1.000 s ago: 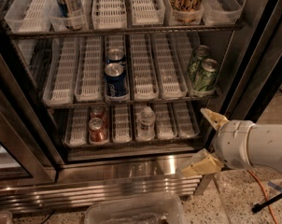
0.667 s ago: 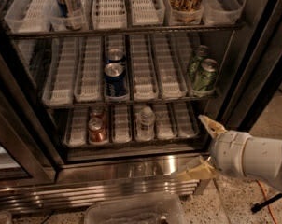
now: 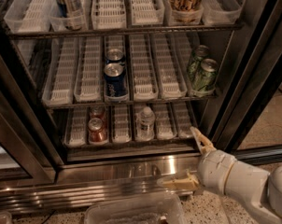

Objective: Pick water bottle from bottom shelf of fridge

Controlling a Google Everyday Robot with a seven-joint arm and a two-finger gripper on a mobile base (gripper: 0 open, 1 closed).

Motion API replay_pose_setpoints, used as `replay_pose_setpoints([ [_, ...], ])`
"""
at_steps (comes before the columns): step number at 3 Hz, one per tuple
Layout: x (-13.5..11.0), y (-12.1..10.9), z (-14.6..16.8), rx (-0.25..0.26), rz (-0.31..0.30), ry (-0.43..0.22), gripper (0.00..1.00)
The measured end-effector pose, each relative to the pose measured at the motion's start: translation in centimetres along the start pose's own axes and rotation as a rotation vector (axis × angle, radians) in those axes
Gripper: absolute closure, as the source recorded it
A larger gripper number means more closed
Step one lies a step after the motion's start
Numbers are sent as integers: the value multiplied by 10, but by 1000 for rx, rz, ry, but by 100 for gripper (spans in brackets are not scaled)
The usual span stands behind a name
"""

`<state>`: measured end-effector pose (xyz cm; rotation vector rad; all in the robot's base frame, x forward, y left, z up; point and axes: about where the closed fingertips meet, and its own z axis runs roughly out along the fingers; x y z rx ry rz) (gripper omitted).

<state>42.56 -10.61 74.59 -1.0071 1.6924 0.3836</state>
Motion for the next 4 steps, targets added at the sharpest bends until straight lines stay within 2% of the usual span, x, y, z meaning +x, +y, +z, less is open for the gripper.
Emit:
replay_pose_setpoints([
  [2, 29, 10, 31, 81, 66, -134, 0],
  [3, 41, 12, 44, 99, 114, -178, 0],
  [4, 63, 14, 67, 96, 154, -175, 0],
])
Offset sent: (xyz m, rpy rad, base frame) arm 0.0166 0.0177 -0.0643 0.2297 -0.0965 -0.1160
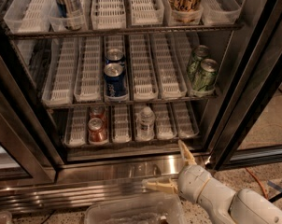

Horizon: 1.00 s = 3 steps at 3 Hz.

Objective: Pick water bottle from bottom shelf of fridge

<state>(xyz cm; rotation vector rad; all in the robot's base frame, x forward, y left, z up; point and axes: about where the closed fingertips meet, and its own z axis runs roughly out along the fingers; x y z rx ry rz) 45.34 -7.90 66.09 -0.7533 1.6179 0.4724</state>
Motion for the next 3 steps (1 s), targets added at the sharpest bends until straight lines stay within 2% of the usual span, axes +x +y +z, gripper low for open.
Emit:
replay_pose_setpoints([
  [2, 7, 2, 6, 7, 17, -1, 0],
  [3, 15, 0, 19, 56, -8, -25, 0],
])
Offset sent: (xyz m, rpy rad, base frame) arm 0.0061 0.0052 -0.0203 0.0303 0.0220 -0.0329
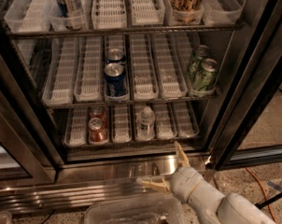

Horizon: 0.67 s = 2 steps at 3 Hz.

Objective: Pick water bottle from bottom shelf of fridge

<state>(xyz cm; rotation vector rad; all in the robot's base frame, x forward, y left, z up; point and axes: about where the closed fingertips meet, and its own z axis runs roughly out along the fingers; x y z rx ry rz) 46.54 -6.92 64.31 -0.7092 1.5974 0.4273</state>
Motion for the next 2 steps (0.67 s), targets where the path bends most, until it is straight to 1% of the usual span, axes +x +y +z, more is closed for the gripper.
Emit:
replay_pose_setpoints([
  [1, 11, 0, 23, 52, -17, -38, 0],
  [2, 32, 1, 45, 75, 39, -81, 0],
])
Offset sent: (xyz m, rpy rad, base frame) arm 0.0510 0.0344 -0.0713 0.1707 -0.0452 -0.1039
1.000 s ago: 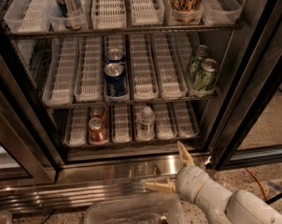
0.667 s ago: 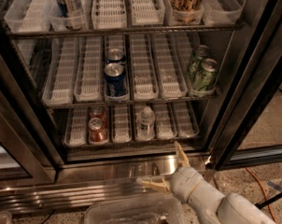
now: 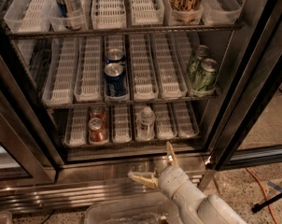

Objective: Pick water bottle from bottom shelf of fridge

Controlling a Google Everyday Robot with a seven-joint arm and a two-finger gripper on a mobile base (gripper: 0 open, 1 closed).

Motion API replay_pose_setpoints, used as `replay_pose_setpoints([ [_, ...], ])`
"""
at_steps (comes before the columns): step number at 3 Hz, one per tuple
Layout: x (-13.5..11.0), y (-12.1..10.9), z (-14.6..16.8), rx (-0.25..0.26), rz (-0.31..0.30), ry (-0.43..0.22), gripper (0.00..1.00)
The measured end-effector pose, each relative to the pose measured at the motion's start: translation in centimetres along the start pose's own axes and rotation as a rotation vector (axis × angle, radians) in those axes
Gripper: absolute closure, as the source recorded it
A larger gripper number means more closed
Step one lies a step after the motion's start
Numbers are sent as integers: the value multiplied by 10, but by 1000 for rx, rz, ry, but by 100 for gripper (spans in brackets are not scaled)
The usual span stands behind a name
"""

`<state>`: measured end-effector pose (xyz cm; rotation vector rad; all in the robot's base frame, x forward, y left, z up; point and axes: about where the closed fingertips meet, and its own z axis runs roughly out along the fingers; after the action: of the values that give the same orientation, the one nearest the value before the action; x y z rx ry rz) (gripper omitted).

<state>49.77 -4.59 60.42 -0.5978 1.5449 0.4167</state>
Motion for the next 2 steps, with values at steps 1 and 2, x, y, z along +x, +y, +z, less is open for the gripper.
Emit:
replay_pose_setpoints([
  [1, 13, -2, 16, 16, 38, -41, 0],
  [2, 11, -8, 28, 38, 69, -102, 0],
])
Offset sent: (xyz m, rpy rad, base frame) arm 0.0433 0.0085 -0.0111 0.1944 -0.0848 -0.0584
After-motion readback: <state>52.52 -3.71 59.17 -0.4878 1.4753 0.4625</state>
